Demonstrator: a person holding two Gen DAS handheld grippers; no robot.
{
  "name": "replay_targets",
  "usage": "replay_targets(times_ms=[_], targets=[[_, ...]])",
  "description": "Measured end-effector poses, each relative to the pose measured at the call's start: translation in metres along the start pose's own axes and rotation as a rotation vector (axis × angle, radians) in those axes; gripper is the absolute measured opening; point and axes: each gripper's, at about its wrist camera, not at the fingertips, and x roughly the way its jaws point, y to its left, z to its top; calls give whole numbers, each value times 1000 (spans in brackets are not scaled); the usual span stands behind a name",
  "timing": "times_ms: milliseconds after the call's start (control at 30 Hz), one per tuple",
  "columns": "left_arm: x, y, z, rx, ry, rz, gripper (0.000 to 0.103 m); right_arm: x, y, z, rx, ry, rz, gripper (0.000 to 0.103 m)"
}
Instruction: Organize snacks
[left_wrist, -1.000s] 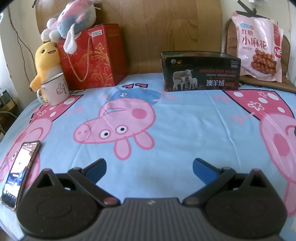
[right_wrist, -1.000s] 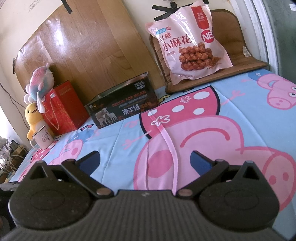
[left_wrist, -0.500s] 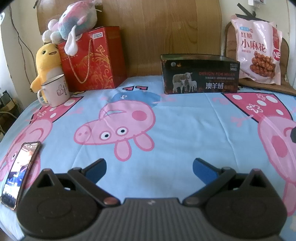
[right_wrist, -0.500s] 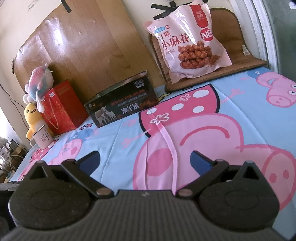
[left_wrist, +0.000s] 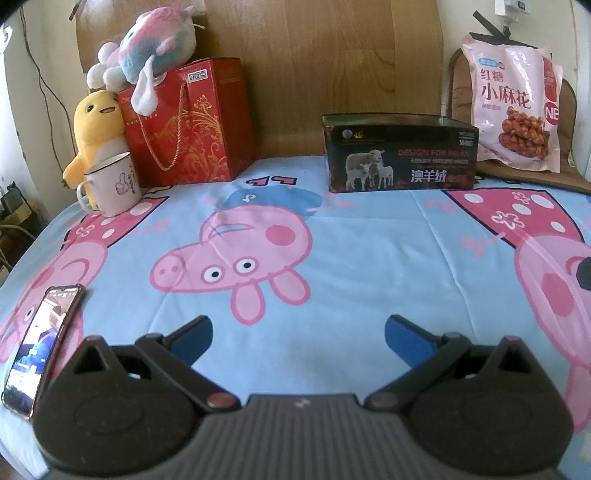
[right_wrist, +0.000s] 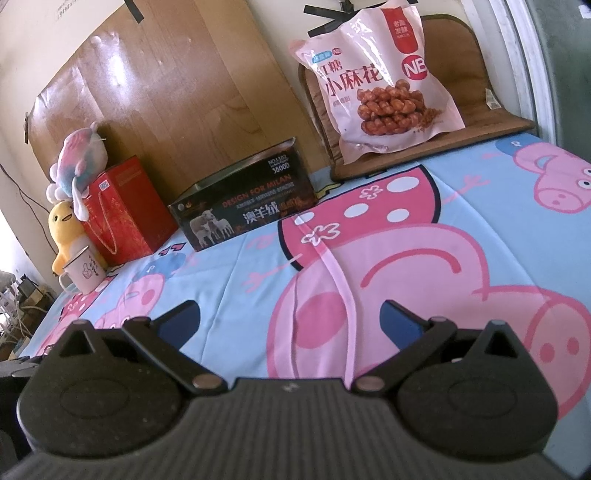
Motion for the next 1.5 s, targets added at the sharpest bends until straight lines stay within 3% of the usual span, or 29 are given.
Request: replay_targets(times_ms=[1500], targets=[[4,-3,0,9,23,-6,103,2,-2,-1,1,7,-2,103]])
